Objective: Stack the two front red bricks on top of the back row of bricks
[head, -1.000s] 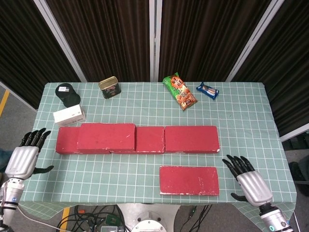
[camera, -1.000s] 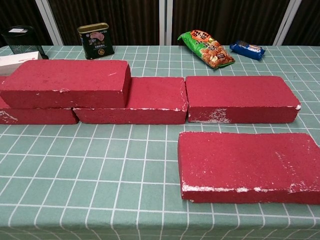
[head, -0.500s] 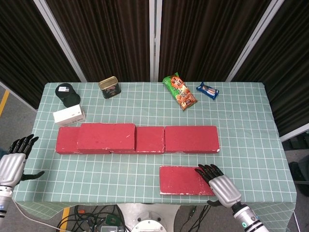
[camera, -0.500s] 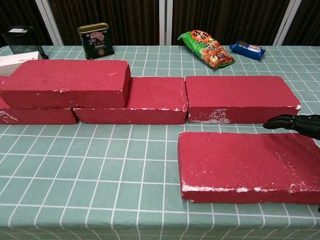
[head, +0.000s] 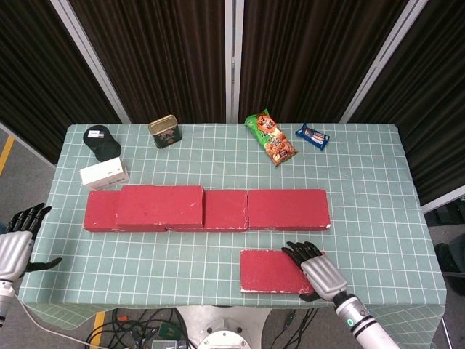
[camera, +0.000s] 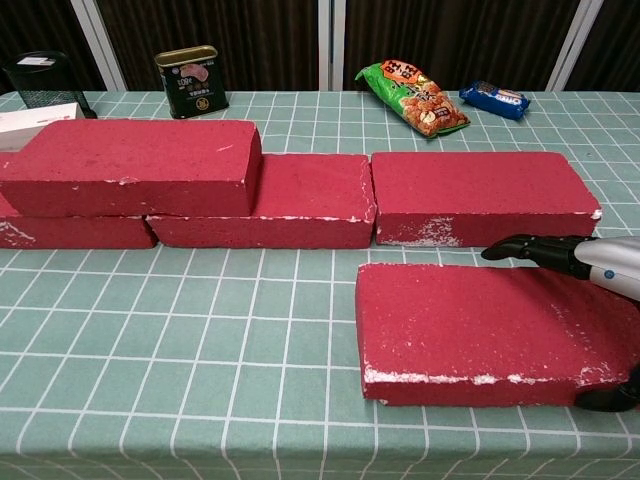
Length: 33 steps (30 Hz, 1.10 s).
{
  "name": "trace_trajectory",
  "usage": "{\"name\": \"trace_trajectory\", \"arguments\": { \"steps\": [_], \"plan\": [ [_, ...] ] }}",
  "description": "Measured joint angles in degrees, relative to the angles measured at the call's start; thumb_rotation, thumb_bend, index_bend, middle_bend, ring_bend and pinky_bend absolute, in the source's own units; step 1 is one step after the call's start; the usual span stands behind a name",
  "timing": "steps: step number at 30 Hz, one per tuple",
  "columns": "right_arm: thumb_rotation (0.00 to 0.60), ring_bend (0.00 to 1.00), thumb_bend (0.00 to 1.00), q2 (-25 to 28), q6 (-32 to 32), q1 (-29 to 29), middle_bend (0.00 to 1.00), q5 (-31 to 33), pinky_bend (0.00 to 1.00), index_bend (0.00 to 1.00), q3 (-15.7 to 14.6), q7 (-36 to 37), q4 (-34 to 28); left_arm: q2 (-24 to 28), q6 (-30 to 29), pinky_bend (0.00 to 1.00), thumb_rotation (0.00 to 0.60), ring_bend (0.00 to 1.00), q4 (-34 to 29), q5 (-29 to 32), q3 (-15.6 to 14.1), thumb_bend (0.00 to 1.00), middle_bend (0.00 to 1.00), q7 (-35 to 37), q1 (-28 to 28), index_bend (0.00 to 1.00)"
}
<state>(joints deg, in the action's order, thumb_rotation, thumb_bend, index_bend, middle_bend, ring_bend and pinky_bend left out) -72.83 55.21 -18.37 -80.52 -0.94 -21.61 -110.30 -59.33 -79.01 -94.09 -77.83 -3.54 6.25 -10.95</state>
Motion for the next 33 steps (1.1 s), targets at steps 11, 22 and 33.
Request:
{"name": "trace_trajectory", "arguments": {
  "steps": [11, 22, 33],
  "plan": [
    [0.600, 0.02, 0.00, -0.92, -1.58, -2.48, 0.15, 2.17, 0.00, 0.00, -0.10, 1.24, 0.83, 0.69, 2.26, 0.00, 0.600, 0.00, -0.24, -0.01, 0.95, 0.00, 0.00, 0.60, 0.68, 0.06],
    [0.600, 0.16, 0.01, 0.17, 0.99, -2.69, 0.29, -0.48, 0.07, 0.14, -0.01, 7.21, 1.06, 1.21, 2.42, 0.00, 0.600, 0.00, 0.14, -1.61, 1.49, 0.00, 0.00, 2.40, 1.58, 0.06],
    [0.600, 0.16, 0.01, 7.31, 1.00, -8.65, 0.27, -0.89, 0.07, 0.14, 7.93, 10.69, -1.97, 1.66, 2.88, 0.00, 0.600, 0.00, -0.75, -2.58, 2.06, 0.00, 0.00, 2.60, 2.01, 0.06]
  ]
}}
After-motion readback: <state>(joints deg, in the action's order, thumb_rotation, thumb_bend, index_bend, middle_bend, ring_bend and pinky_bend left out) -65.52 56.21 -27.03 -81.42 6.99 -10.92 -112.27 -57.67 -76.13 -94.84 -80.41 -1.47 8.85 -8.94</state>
